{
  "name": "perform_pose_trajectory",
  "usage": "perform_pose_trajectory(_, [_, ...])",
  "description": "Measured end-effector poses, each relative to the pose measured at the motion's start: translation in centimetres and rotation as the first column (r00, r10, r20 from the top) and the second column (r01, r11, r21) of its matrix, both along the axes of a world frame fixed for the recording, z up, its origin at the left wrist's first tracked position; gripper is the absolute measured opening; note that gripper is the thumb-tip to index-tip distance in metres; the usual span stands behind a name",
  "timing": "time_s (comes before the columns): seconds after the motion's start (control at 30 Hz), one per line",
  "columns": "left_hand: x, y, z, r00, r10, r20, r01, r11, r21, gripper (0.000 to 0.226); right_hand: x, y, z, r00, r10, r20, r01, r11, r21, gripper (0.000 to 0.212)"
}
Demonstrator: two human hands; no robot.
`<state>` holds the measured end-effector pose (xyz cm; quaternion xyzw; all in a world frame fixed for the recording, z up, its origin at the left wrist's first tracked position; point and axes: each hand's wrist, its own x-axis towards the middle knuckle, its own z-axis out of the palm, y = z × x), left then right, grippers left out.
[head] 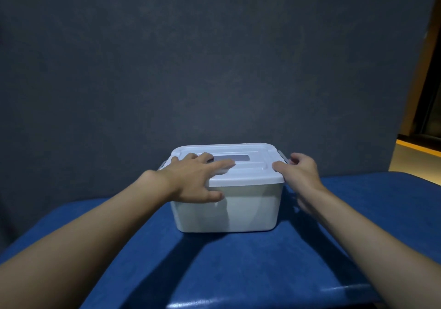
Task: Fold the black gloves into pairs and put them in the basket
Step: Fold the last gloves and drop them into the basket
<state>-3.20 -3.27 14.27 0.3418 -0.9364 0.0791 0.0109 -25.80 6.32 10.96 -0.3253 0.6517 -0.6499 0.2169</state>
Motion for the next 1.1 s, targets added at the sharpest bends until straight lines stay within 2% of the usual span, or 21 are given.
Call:
perform_pose_trajectory(0.07, [-0.6, -0.1, 0.4, 0.999, 0.031, -0.039, -0.027, 0.995, 0.098, 0.069, -0.2, 0.0, 0.3, 0.998, 0.041, 0.042, -0.042, 0.999, 0.031, 0.062])
perform_pose_trajectory(0.1, [-0.8, -0.1, 0.5, 0.997, 0.047, -0.066, -0.036, 0.987, 0.156, 0.066, -0.2, -0.3, 0.3, 0.997, 0.054, 0.061, -0.056, 0.997, 0.043, 0.073])
perform_pose_trajectory(0.13, [-1.1, -0.1, 0.5, 0.994, 0.060, -0.092, -0.040, 0.979, 0.199, 0.064, -0.2, -0.5, 0.3, 0.997, 0.059, 0.055, -0.062, 0.996, 0.057, 0.073])
perform_pose_trajectory(0.17, [-1.2, -0.1, 0.5, 0.992, 0.061, -0.111, -0.036, 0.976, 0.216, 0.063, -0.3, -0.7, 0.3, 0.996, 0.067, 0.056, -0.070, 0.996, 0.060, 0.067])
perform_pose_trajectory(0.23, [-1.4, -0.1, 0.3, 0.992, 0.040, -0.122, -0.015, 0.980, 0.199, 0.064, -0.4, -1.1, 0.4, 0.999, 0.035, 0.006, -0.035, 0.996, 0.079, 0.028])
perform_pose_trajectory(0.27, [-1.5, -0.2, 0.3, 0.992, 0.032, -0.120, -0.008, 0.982, 0.189, 0.065, -0.2, -1.0, 0.5, 1.000, 0.014, -0.026, -0.012, 0.996, 0.090, 0.017])
perform_pose_trajectory(0.4, [-1.4, -0.2, 0.0, 0.993, 0.027, -0.118, -0.004, 0.982, 0.188, 0.064, -0.1, -1.0, 0.5, 0.992, 0.001, -0.128, 0.011, 0.995, 0.096, 0.013])
perform_pose_trajectory(0.57, [-1.3, -0.2, -0.4, 0.992, 0.026, -0.127, -0.003, 0.984, 0.180, 0.065, 0.1, -0.9, 0.9, 0.960, -0.019, -0.280, 0.053, 0.992, 0.117, 0.029])
perform_pose_trajectory(0.63, [-1.3, -0.1, -0.3, 0.991, 0.032, -0.126, -0.008, 0.983, 0.186, 0.064, 0.2, -0.7, 1.0, 0.950, -0.006, -0.312, 0.050, 0.990, 0.134, 0.024])
perform_pose_trajectory(0.7, [-1.3, -0.1, -0.1, 0.985, 0.039, -0.169, -0.006, 0.981, 0.194, 0.059, 0.8, -0.6, 1.2, 0.934, 0.055, -0.352, 0.009, 0.984, 0.176, 0.010])
perform_pose_trajectory(0.73, [-1.0, 0.0, 0.1, 0.974, 0.055, -0.221, -0.008, 0.978, 0.210, 0.053, 1.0, -0.6, 1.3, 0.912, 0.093, -0.400, 0.000, 0.974, 0.225, 0.011])
perform_pose_trajectory(0.77, [-0.7, 0.0, 0.3, 0.952, 0.074, -0.297, -0.008, 0.976, 0.218, 0.044, 1.3, -0.6, 1.5, 0.853, 0.128, -0.507, 0.038, 0.952, 0.305, 0.026])
perform_pose_trajectory(0.8, [-0.1, -0.2, 0.4, 0.922, 0.106, -0.373, -0.025, 0.976, 0.216, 0.035, 1.5, -0.6, 1.7, 0.759, 0.150, -0.633, 0.122, 0.923, 0.365, 0.039])
perform_pose_trajectory(0.87, [1.4, -1.5, 0.2, 0.851, 0.216, -0.479, -0.124, 0.968, 0.217, 0.027, 2.5, -0.8, 2.4, 0.565, 0.172, -0.807, 0.190, 0.925, 0.330, 0.045])
perform_pose_trajectory(0.9, [2.2, -2.2, 0.1, 0.799, 0.283, -0.530, -0.165, 0.952, 0.260, 0.029, 3.3, -1.0, 2.8, 0.512, 0.211, -0.832, 0.128, 0.940, 0.317, 0.040])
perform_pose_trajectory(0.97, [3.9, -2.9, -0.2, 0.693, 0.386, -0.608, -0.188, 0.912, 0.365, 0.038, 4.8, -1.7, 3.4, 0.443, 0.361, -0.821, -0.005, 0.916, 0.401, 0.031])
perform_pose_trajectory(1.03, [4.9, -3.1, -0.6, 0.643, 0.434, -0.631, -0.202, 0.891, 0.407, 0.033, 5.7, -3.3, 3.3, 0.353, 0.502, -0.790, -0.034, 0.851, 0.525, 0.049])
perform_pose_trajectory(1.1, [5.5, -3.2, -1.0, 0.604, 0.465, -0.647, -0.214, 0.877, 0.430, 0.027, 6.5, -4.8, 3.5, 0.310, 0.585, -0.749, -0.038, 0.795, 0.606, 0.064])
